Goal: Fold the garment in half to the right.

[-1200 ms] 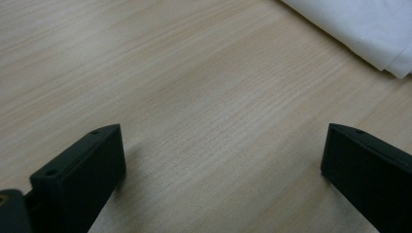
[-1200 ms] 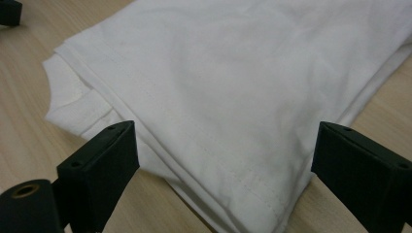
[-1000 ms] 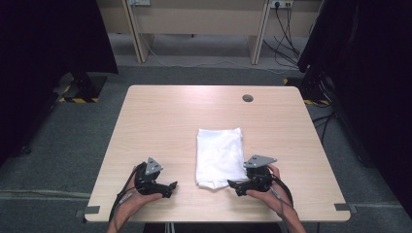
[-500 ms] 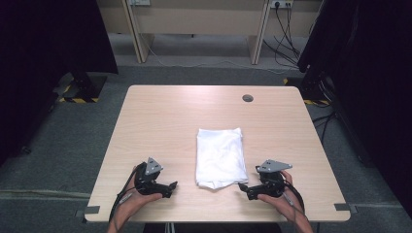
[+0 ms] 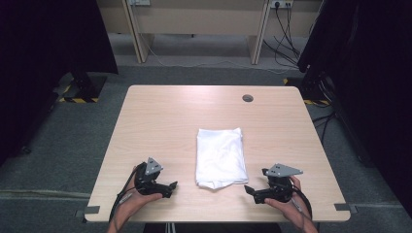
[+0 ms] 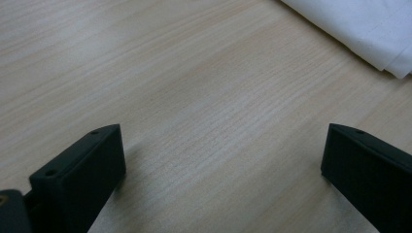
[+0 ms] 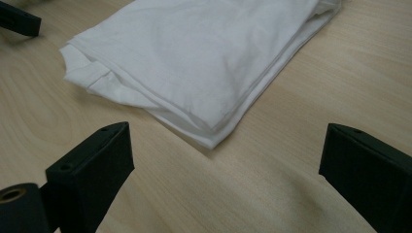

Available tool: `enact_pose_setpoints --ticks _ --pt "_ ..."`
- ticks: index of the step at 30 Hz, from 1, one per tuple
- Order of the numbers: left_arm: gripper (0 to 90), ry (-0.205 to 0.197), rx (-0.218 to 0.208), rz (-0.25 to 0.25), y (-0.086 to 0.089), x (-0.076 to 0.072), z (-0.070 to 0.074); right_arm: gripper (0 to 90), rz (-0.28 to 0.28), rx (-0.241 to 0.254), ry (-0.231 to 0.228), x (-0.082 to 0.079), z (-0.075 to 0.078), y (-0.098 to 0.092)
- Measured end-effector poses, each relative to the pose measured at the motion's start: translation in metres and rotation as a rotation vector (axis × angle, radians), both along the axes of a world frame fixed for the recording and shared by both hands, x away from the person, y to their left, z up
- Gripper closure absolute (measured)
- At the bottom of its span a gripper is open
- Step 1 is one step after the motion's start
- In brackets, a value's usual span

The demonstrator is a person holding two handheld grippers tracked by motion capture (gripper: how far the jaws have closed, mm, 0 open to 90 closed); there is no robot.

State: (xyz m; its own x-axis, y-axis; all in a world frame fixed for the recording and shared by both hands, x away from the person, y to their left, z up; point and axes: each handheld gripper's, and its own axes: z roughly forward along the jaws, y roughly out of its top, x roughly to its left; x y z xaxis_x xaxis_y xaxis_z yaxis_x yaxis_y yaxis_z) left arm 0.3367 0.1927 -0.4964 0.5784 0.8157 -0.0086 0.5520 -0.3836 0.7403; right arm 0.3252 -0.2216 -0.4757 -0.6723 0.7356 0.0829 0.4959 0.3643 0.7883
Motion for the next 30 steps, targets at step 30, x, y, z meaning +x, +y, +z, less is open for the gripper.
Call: enact_pose_setpoints --ticks 30 --pt "1.2 -0.001 0.001 0.002 0.000 0.000 0.000 5.5 -0.034 0.038 -0.017 -0.021 0.000 -0.024"
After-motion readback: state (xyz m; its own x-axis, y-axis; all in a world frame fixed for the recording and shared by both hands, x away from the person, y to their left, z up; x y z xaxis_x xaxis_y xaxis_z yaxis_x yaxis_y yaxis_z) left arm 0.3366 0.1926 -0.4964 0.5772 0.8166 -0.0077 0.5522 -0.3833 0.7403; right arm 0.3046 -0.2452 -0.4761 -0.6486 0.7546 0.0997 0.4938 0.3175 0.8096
